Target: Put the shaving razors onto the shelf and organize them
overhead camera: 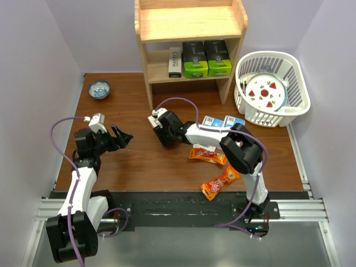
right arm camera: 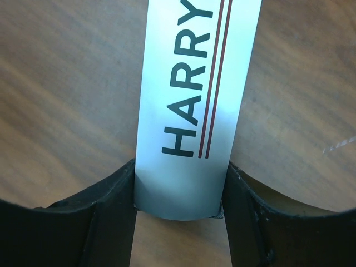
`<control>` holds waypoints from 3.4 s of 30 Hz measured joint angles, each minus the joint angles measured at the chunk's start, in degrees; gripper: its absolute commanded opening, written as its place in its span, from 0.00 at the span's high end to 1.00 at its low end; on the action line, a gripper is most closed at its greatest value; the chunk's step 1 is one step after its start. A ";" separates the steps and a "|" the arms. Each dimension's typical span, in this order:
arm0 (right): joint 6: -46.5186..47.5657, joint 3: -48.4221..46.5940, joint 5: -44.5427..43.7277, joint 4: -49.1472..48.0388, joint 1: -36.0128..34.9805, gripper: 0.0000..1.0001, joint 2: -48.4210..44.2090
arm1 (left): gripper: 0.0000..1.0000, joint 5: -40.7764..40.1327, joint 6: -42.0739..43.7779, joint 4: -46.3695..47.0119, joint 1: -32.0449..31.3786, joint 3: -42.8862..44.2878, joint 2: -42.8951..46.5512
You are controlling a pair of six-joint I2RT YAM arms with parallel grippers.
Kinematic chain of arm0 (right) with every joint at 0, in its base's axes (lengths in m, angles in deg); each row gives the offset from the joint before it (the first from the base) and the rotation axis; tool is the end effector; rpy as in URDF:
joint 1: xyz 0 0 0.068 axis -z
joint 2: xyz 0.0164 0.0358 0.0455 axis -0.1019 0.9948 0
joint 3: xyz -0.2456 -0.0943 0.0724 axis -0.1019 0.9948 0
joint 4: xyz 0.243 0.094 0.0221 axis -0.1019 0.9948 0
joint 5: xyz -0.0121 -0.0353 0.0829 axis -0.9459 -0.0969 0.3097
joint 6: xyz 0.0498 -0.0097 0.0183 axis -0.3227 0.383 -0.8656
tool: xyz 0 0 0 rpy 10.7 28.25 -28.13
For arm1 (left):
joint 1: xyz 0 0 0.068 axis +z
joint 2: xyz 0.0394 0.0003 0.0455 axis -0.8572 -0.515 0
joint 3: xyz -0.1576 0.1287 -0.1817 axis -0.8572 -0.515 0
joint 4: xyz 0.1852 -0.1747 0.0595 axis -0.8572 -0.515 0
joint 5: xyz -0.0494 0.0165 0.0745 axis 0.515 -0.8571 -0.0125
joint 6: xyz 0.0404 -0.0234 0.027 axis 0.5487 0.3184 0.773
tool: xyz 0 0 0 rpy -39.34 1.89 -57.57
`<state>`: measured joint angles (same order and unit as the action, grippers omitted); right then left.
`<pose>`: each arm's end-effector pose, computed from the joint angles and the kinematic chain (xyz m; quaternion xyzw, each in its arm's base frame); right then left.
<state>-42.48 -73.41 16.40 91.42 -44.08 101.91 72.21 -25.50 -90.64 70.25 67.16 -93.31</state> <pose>0.2921 0.3395 0.1654 -0.2963 0.8831 0.1212 0.3430 0.1882 0.0178 0.2125 -0.1060 0.8263 -0.2940 0.4685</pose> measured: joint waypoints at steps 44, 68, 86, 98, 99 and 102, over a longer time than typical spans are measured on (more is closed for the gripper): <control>-13.77 -30.58 -12.09 7.28 5.01 0.56 -2.25 | 0.13 0.81 0.02 1.95 3.74 2.45 -5.22; -12.00 -39.10 -14.75 1.66 6.49 0.20 6.32 | 0.13 1.29 0.02 1.70 3.76 0.68 -2.91; -8.09 -26.36 -11.32 -0.11 7.06 0.36 -10.03 | 0.15 2.75 -3.10 4.98 3.76 0.68 -4.63; 14.08 -20.00 -1.25 -6.67 7.58 0.08 -5.81 | 0.15 2.95 -3.82 6.27 3.76 0.66 -5.68; 15.74 -20.00 -0.83 -7.30 7.58 0.08 -5.49 | 0.15 2.95 -3.82 6.36 3.76 0.68 -5.68; 19.82 -20.11 0.57 -8.92 7.58 0.11 -5.03 | 0.15 2.95 -3.82 6.38 3.76 0.68 -5.68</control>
<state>-22.65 -93.52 16.96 82.50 -36.50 96.89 75.16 -29.32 -84.26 74.01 67.83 -98.99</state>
